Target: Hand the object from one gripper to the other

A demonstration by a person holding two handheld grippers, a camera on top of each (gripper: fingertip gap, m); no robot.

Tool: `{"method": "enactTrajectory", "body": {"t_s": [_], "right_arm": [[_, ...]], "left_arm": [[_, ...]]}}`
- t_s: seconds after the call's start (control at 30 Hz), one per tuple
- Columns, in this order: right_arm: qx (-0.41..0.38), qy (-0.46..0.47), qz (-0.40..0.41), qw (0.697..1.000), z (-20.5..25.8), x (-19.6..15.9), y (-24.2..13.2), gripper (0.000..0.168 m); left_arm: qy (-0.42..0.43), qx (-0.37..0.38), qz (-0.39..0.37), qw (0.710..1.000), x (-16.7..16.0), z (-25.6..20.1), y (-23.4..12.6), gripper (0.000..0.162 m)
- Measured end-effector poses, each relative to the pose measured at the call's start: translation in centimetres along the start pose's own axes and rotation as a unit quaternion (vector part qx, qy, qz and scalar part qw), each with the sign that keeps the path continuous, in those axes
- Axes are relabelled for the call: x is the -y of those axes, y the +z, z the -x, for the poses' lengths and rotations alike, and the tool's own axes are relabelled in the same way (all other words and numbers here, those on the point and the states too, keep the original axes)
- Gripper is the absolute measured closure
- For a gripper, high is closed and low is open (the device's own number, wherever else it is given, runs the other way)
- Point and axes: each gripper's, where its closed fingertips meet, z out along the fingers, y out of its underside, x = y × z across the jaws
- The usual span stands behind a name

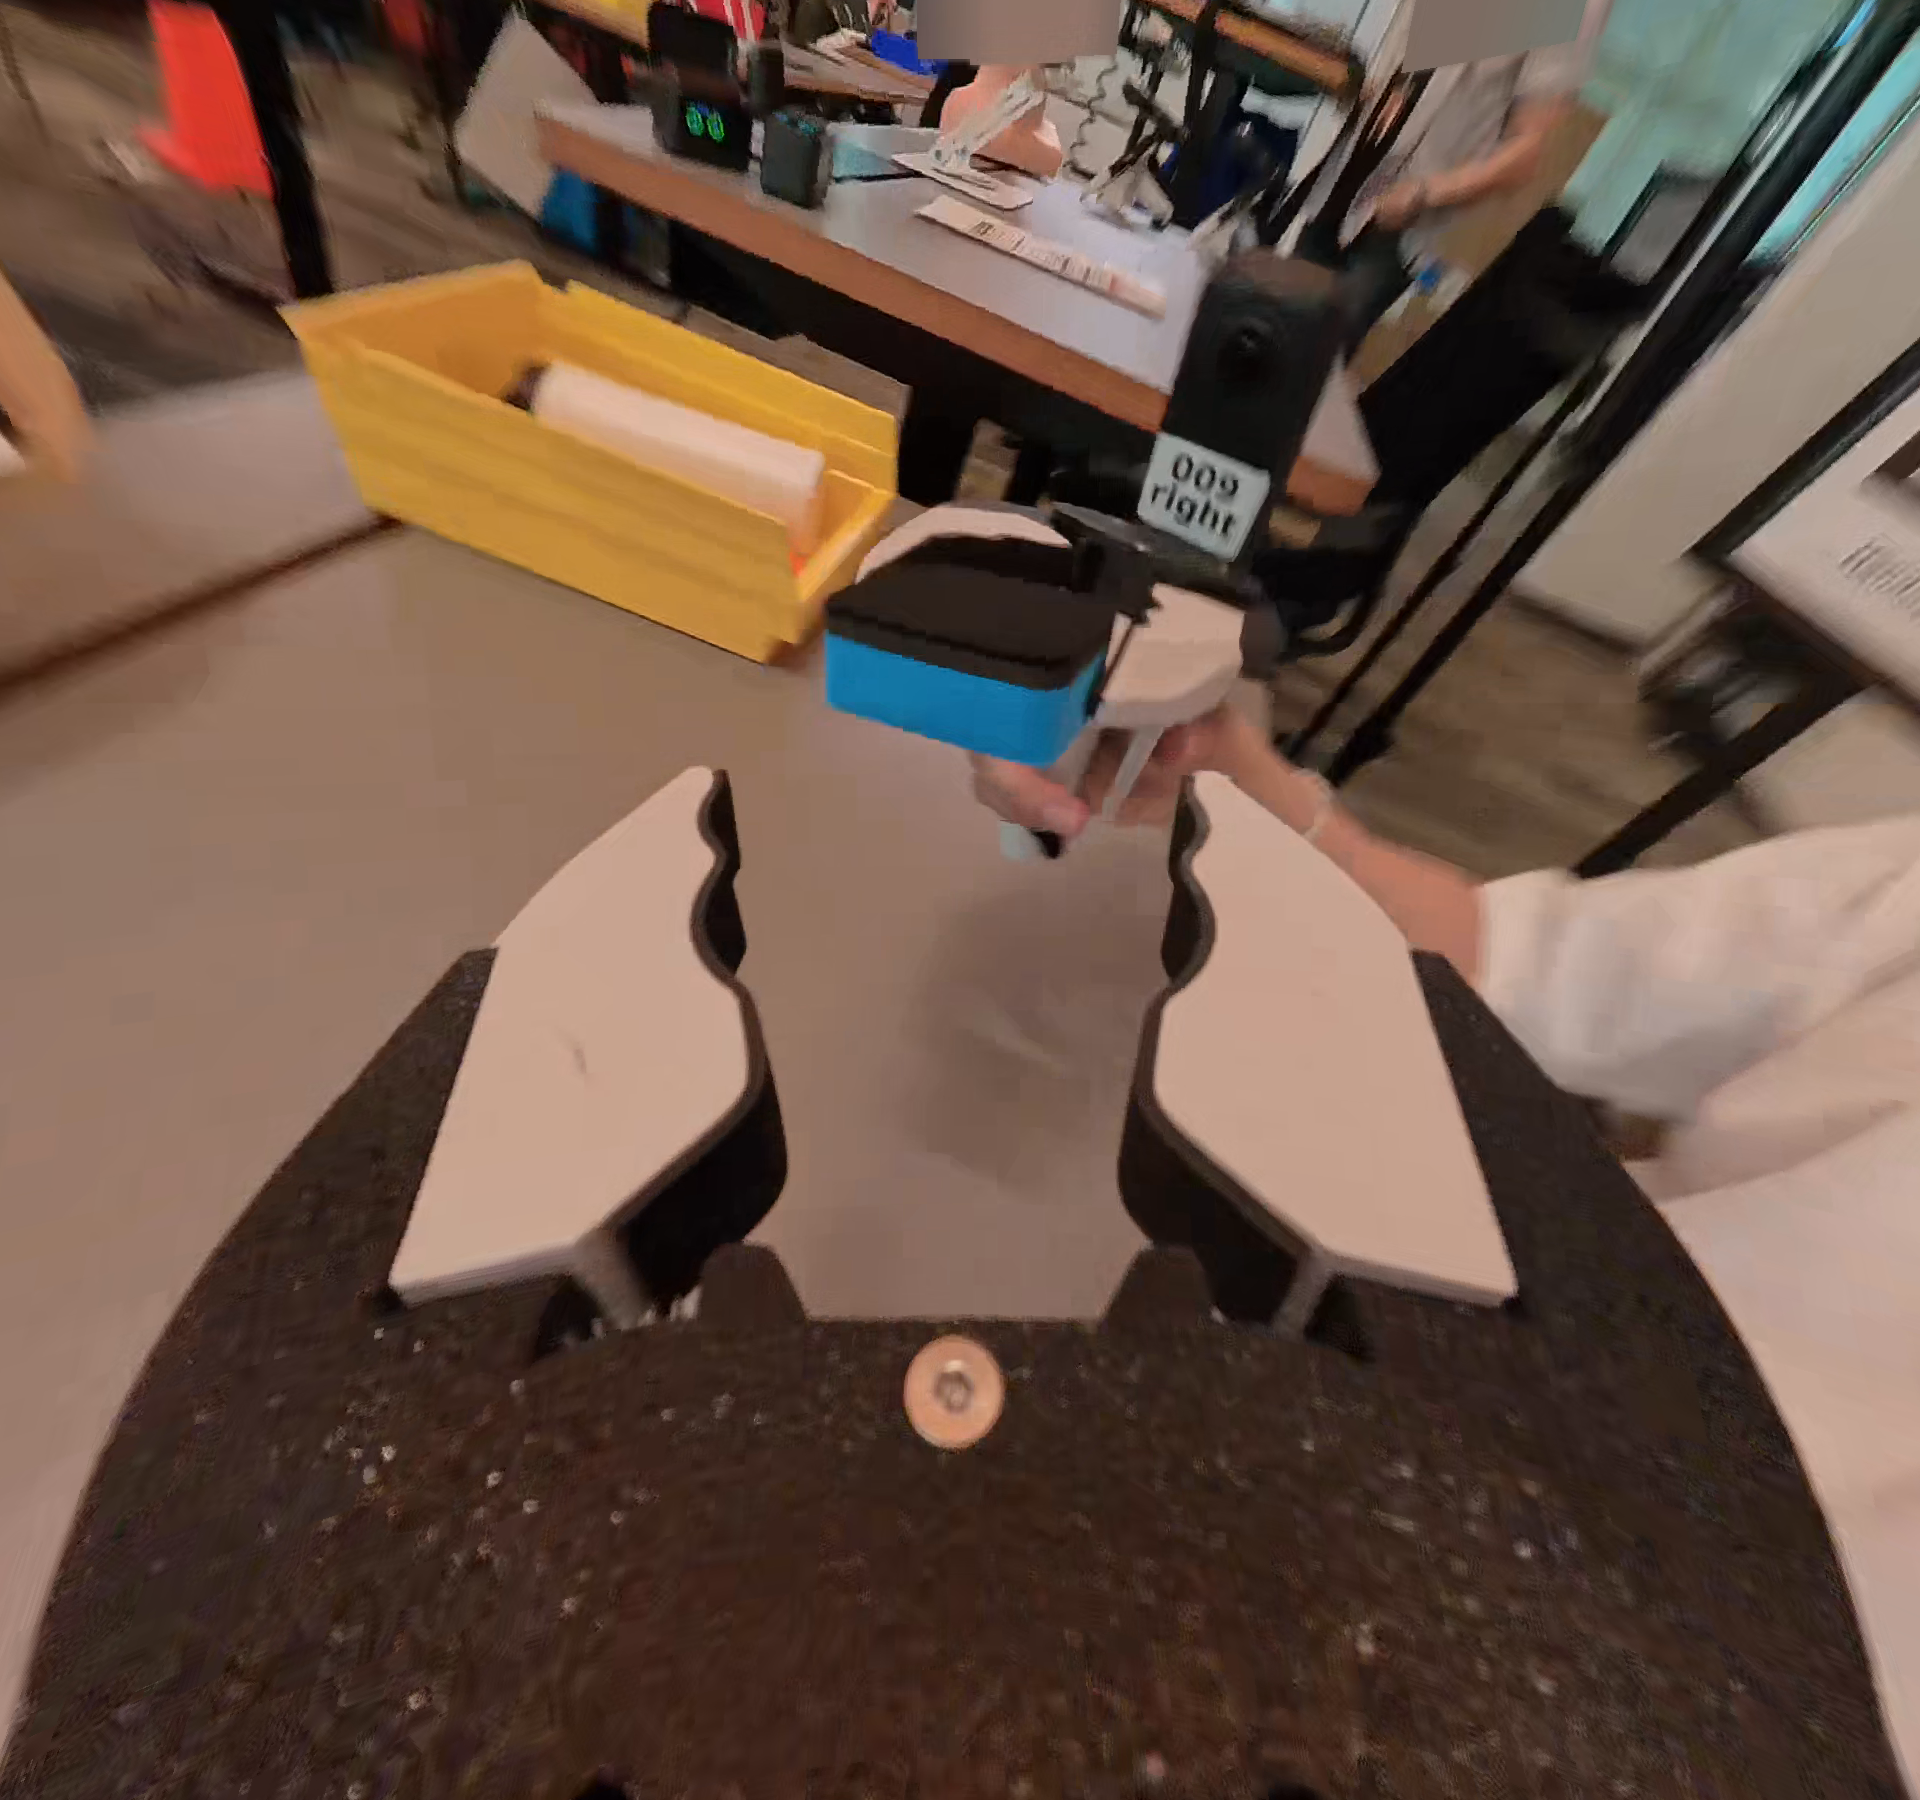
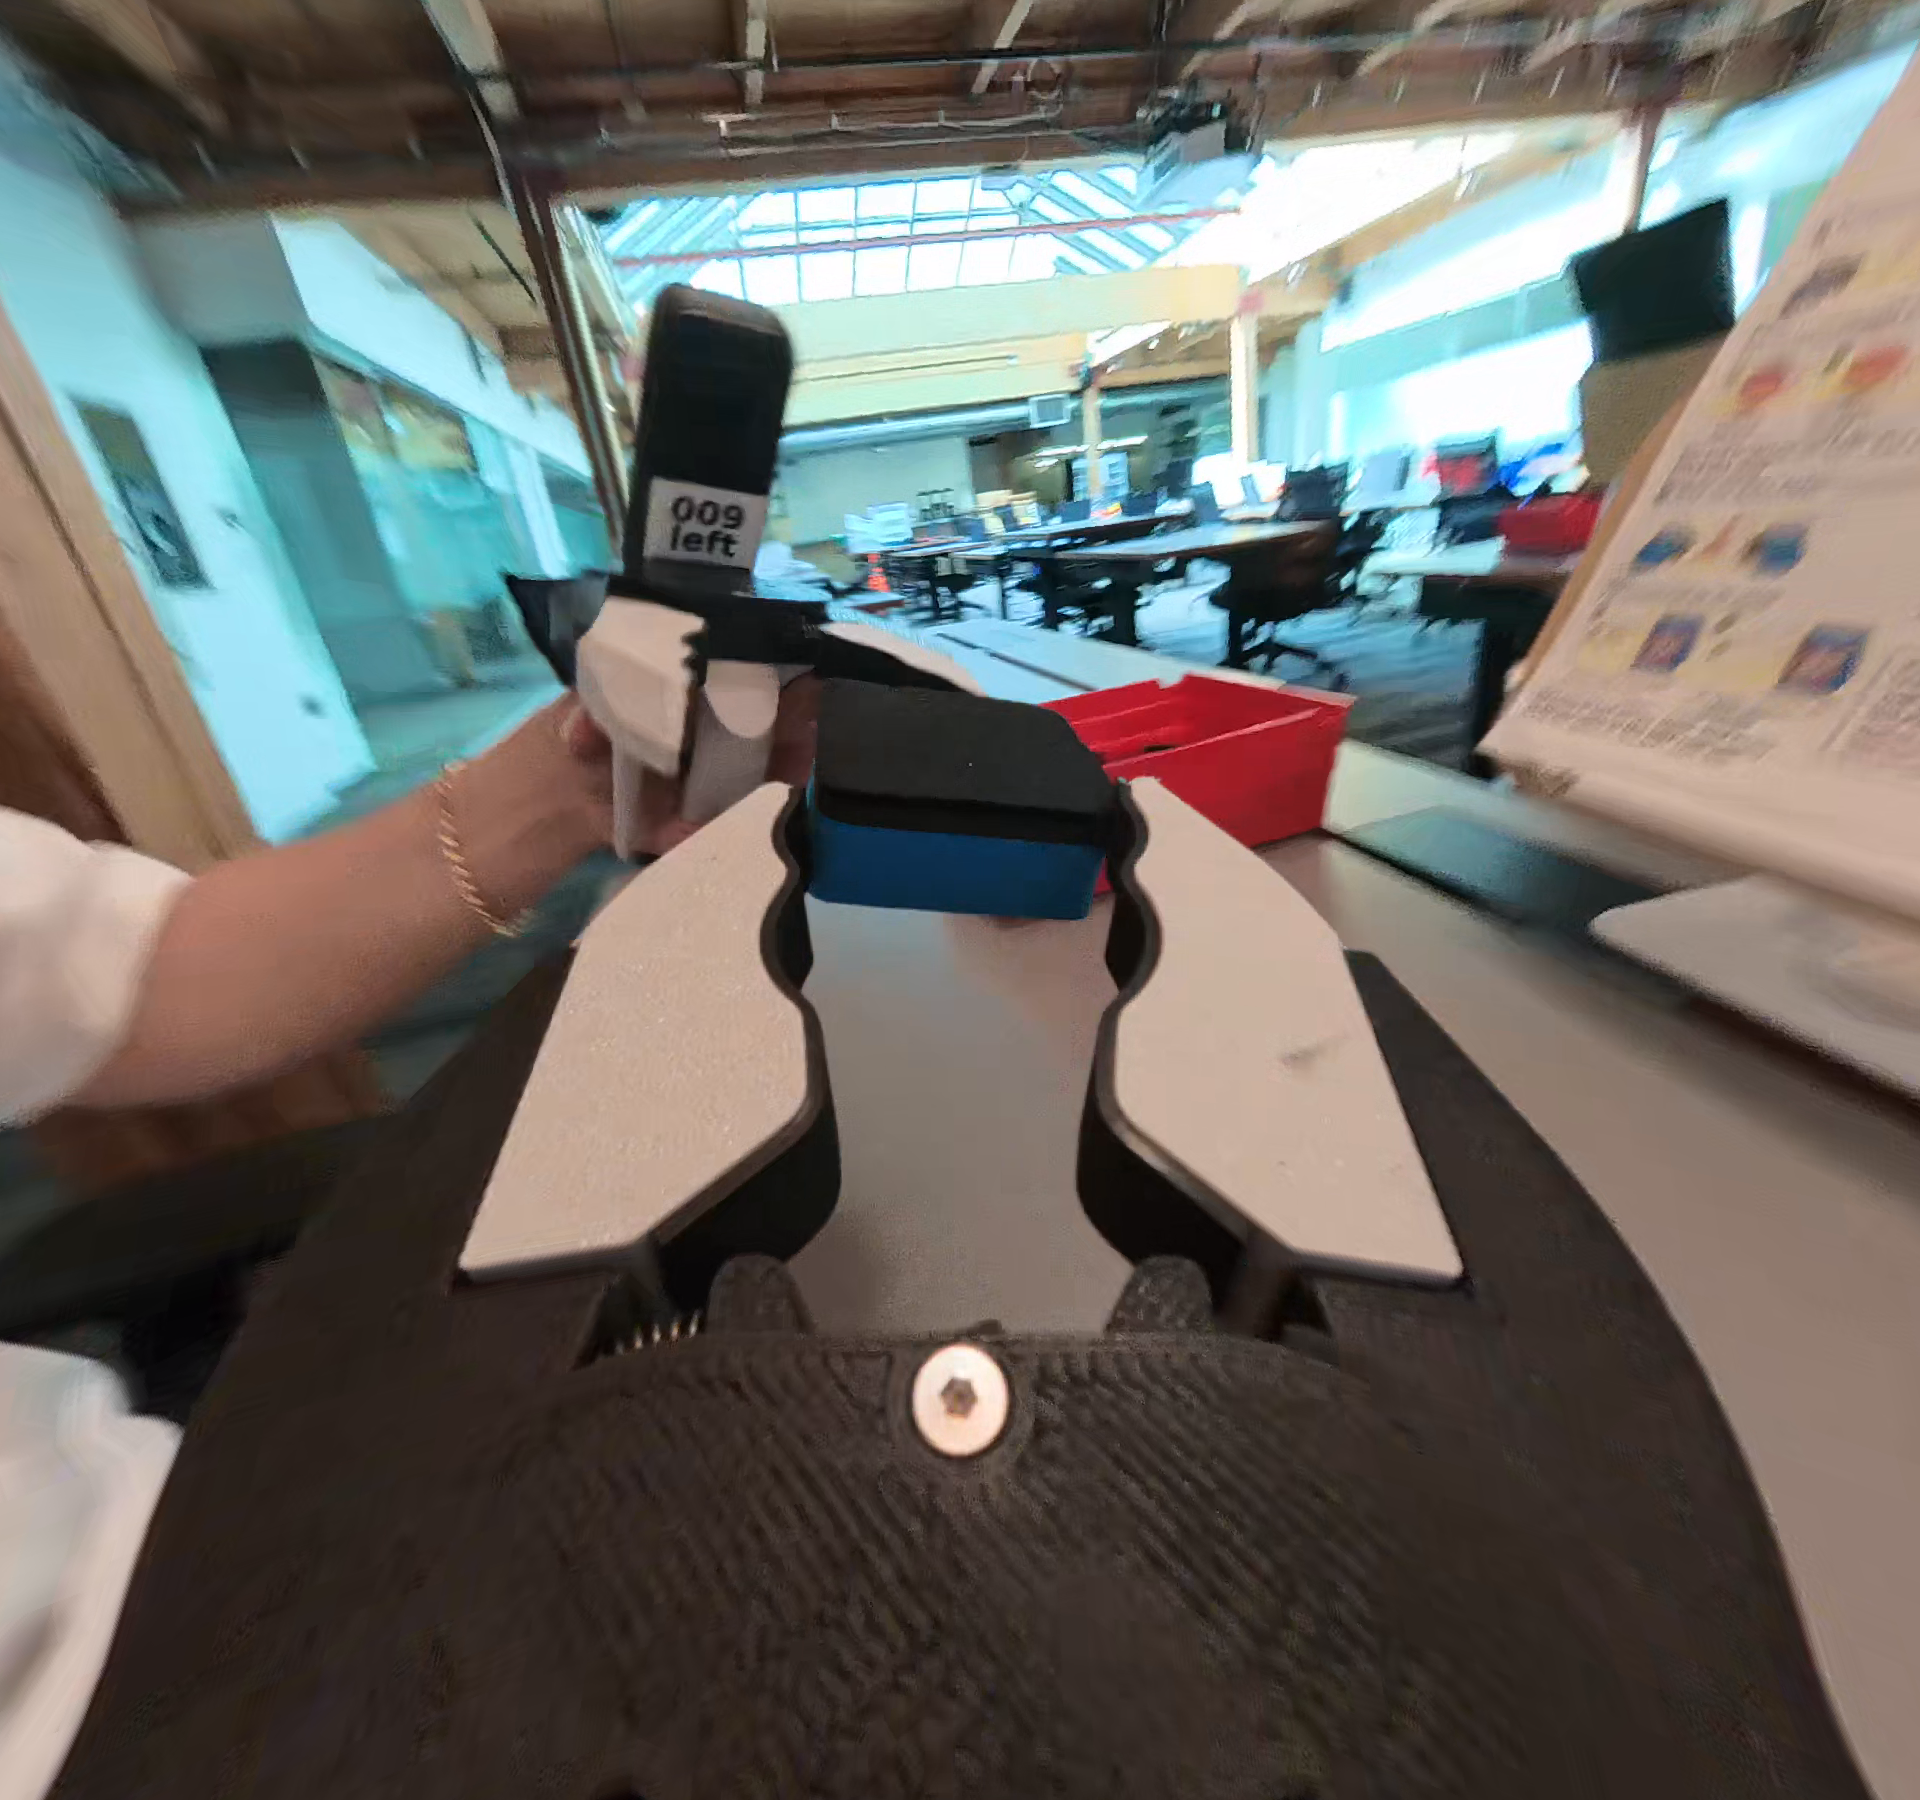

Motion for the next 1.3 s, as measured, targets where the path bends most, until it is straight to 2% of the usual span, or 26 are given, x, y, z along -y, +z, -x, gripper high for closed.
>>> {"method": "enactTrajectory", "body": {"t_s": [0.03, 0.1, 0.13, 0.27, 0.33, 0.4, 0.47, 0.6, 0.67, 0.73, 0.87, 0.97, 1.0, 1.07, 1.1, 1.23, 1.3], "right_arm": [[-0.002, -0.044, -0.005, 0.999, 0.4, 0.3, -0.1, 0.113], [-0.013, -0.106, -0.003, 0.994, 0.8, 0.4, 0.0, 0.113], [-0.017, -0.136, 0.002, 0.991, 1.0, 0.2, 0.0, 0.113], [-0.023, -0.291, 0.037, 0.956, 1.9, -1.1, 0.4, 0.113], [-0.028, -0.337, 0.043, 0.940, 2.3, -1.4, 0.6, 0.113], [-0.023, -0.342, 0.041, 0.939, 2.6, -1.4, 0.7, 0.113], [-0.025, -0.341, 0.036, 0.939, 2.5, -1.2, 0.6, 0.113], [-0.033, -0.349, 0.067, 0.934, 1.8, -2.3, 0.2, 0.114], [-0.030, -0.331, 0.066, 0.941, 1.8, -2.2, 0.1, 0.113], [-0.024, -0.275, 0.041, 0.960, 1.8, -1.2, -0.2, 0.105], [-0.031, -0.086, -0.002, 0.996, 0.4, 0.3, -0.4, 0.099], [0.007, 0.037, -0.013, 0.999, 0.8, -0.2, 0.5, 0.101], [0.020, 0.065, -0.015, 0.998, 1.1, -0.4, 0.9, 0.107], [0.021, 0.078, -0.026, 0.996, 1.0, -0.6, 1.3, 0.137], [0.030, 0.067, -0.037, 0.997, 1.3, -0.6, 1.3, 0.142], [0.048, 0.022, -0.019, 0.998, 1.9, -0.7, 1.2, 0.144], [0.031, -0.028, -0.010, 0.999, 1.8, -0.6, 0.9, 0.145]], "left_arm": [[-0.049, -0.023, -0.001, 0.999, 0.0, -0.3, 0.2, 0.082], [-0.135, -0.069, -0.003, 0.989, 0.1, -0.9, 0.5, 0.094], [-0.169, -0.091, -0.003, 0.981, 0.2, -1.2, 0.6, 0.094], [-0.260, -0.160, 0.017, 0.952, -0.3, -2.4, 1.1, 0.103], [-0.282, -0.163, 0.044, 0.944, -1.2, -2.4, 1.4, 0.107], [-0.293, -0.169, 0.049, 0.940, -1.5, -2.4, 1.6, 0.132], [-0.306, -0.177, 0.029, 0.935, -1.1, -2.2, 1.5, 0.137], [-0.279, -0.158, 0.023, 0.947, -1.9, -1.4, 2.1, 0.140], [-0.266, -0.149, 0.012, 0.952, -1.9, -0.9, 2.1, 0.140], [-0.257, -0.133, -0.019, 0.957, -1.1, -0.1, 1.7, 0.140], [-0.185, -0.106, -0.068, 0.975, 0.5, 0.7, 0.8, 0.140], [-0.090, -0.087, -0.066, 0.990, 0.4, 0.2, 1.0, 0.140], [-0.060, -0.081, -0.063, 0.993, 0.3, 0.0, 1.2, 0.140], [-0.019, -0.073, -0.056, 0.996, 0.1, -0.5, 1.4, 0.140], [-0.011, -0.069, -0.052, 0.996, 0.0, -0.6, 1.4, 0.140], [-0.004, -0.061, -0.031, 0.998, -0.6, -0.7, 1.3, 0.138], [-0.001, -0.032, -0.024, 0.999, -0.7, -0.2, 1.2, 0.128]]}}
